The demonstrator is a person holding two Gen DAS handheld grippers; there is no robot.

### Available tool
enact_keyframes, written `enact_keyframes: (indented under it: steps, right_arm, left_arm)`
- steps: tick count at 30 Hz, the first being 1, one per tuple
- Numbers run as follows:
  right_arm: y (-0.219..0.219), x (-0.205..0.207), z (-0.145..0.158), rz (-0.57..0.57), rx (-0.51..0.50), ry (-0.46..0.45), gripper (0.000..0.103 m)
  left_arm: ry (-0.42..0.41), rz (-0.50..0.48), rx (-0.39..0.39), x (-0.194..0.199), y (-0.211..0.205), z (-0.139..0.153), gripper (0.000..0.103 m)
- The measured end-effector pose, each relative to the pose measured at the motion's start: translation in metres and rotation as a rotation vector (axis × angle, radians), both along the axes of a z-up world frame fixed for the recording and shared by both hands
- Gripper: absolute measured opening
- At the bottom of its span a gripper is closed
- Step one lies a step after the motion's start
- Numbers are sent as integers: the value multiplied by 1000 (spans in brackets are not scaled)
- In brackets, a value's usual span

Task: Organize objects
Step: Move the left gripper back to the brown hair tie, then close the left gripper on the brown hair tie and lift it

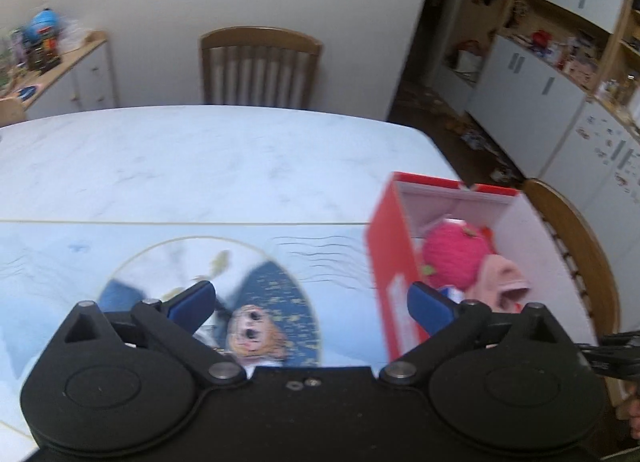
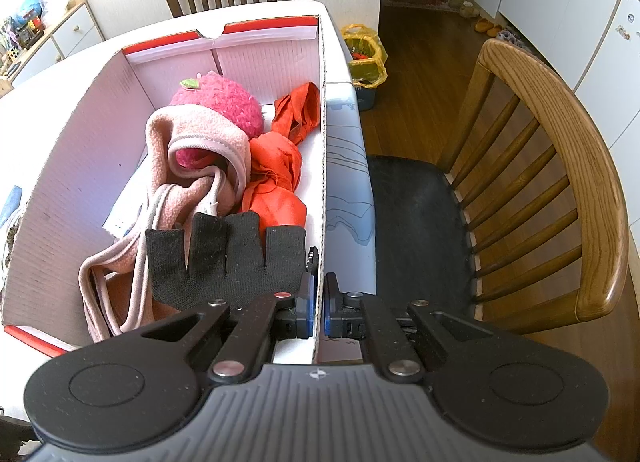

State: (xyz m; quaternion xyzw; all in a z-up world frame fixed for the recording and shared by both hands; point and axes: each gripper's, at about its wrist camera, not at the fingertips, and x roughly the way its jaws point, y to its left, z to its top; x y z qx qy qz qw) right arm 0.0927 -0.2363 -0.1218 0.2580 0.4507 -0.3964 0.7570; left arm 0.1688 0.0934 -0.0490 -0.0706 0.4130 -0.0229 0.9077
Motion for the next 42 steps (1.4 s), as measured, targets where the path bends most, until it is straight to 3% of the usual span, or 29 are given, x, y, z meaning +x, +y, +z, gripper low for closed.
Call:
enact_keyframes:
  steps: [8, 12, 22, 28, 42]
  right_arm:
    - [-1, 2, 0, -9, 4, 9, 4]
    - [0, 2, -1, -15, 8, 13, 4]
    - [-1, 4, -2, -25, 15, 22, 4]
    - [-1, 4, -3, -29, 17, 23, 4]
    - [0, 6, -4, -38, 18, 27, 4]
  left_arm:
    - [55, 71, 36, -4, 30, -26, 102]
    - [99, 90, 13, -8, 36, -43, 102]
    - [139, 19, 54, -20, 24, -78, 99]
    - [140, 12, 82, -25, 24, -86, 87]
    - [167, 3, 79, -22, 26, -93, 33]
